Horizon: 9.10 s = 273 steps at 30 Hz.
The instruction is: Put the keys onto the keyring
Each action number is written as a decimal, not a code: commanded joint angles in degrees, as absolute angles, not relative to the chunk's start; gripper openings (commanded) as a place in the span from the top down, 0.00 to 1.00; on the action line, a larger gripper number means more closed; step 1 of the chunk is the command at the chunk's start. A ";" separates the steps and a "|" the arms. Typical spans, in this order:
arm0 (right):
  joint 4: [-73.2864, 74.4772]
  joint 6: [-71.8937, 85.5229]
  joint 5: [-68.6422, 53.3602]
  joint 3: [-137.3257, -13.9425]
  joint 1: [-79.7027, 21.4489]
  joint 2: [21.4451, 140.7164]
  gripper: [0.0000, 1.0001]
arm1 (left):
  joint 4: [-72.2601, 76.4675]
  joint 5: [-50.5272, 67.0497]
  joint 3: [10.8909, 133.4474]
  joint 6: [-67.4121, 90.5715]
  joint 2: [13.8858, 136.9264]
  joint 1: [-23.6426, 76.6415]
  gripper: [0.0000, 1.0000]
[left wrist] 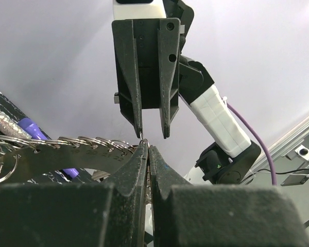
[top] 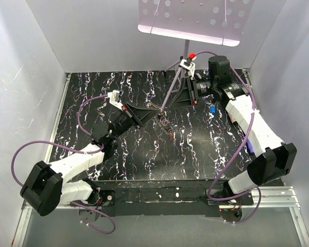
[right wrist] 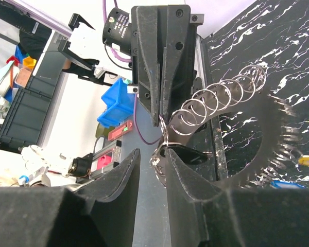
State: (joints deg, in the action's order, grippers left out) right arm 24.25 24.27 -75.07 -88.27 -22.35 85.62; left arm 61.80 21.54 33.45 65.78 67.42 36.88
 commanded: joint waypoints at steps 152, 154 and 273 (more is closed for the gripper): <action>41.74 -3.07 -67.07 -94.21 -29.00 87.19 0.99 | 80.18 39.80 37.88 68.56 74.19 31.12 1.00; 46.12 -6.57 -65.92 -95.88 -29.09 87.71 0.99 | 71.33 43.49 39.19 66.72 72.52 30.59 0.98; 87.72 -42.19 -72.70 -113.03 -17.67 92.55 0.52 | 64.78 41.81 42.18 58.14 67.34 26.56 1.00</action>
